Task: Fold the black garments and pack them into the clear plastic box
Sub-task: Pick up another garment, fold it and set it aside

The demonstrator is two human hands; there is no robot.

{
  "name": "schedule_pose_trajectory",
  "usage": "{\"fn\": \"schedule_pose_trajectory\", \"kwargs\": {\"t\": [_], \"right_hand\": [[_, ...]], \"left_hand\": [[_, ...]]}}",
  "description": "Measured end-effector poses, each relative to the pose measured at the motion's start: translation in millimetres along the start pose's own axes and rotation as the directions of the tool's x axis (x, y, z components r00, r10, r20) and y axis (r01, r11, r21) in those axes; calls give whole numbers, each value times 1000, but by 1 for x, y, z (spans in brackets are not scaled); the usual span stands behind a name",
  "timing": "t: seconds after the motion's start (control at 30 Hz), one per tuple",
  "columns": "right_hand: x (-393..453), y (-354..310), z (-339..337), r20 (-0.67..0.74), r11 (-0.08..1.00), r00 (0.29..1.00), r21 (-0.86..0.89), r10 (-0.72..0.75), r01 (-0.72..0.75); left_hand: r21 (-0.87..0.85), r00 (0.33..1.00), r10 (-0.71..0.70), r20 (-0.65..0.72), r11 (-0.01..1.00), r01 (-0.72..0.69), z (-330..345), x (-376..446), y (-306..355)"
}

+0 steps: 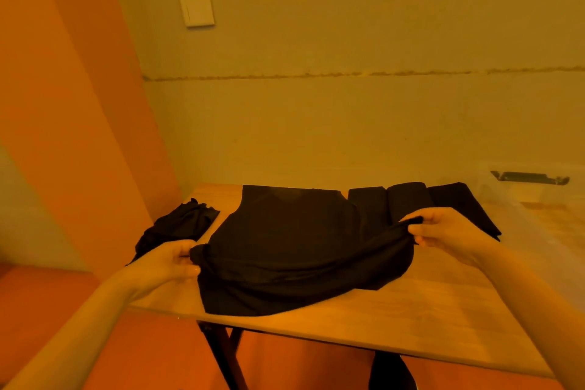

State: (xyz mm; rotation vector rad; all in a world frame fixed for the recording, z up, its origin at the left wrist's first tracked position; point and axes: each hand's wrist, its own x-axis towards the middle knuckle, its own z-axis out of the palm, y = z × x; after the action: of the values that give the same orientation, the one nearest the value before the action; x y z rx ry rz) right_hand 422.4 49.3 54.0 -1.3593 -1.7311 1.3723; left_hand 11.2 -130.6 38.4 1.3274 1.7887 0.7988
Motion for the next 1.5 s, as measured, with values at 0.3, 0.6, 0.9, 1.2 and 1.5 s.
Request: {"fn": "schedule_pose_trajectory", "kwargs": {"t": [0.3,0.6,0.9,1.2,1.5], "right_hand": [[-3,-25,-3,-333,967,913,10,-238,256],[-47,-33,-2,-159,886,931,290,-329,362],[-99,-47,-17,-72,856,896,270,-439,441],[-122,-34,-19,129,915,913,172,-387,364],[-42,-38,-6,12,941,971,248,-240,230]], "left_hand": [[-147,803,146,-578,949,-279,-2,11,19],[-452,674,5,-738,739,-500,-6,-21,20],[-372,596,45,-802,743,-556,-12,-65,17],[-323,550,27,-834,785,-528,13,-101,16],[-355,580,-107,-808,873,-333,8,-36,18]]}}
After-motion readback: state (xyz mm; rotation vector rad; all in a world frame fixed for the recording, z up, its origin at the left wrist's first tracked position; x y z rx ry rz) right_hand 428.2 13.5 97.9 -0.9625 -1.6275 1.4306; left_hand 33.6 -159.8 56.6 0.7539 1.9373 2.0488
